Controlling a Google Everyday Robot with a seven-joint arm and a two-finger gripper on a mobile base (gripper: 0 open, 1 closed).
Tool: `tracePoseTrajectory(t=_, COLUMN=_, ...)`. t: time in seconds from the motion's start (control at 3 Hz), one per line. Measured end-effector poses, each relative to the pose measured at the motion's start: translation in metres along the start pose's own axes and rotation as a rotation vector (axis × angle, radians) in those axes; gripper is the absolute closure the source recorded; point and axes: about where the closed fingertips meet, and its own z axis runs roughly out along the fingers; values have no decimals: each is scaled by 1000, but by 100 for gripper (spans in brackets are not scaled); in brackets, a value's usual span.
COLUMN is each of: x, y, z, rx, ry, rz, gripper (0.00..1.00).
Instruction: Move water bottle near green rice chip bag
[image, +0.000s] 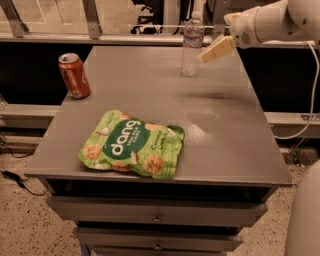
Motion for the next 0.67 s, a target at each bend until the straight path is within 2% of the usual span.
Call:
tracePoseTrajectory(t=0.33, x=-18, y=-9, z=30, rx=5, ry=-127, rz=80, gripper=0)
tracePoseTrajectory(t=0.67, x=-25, y=-12, z=44, rx=4, ry=-174, rz=119, gripper=0)
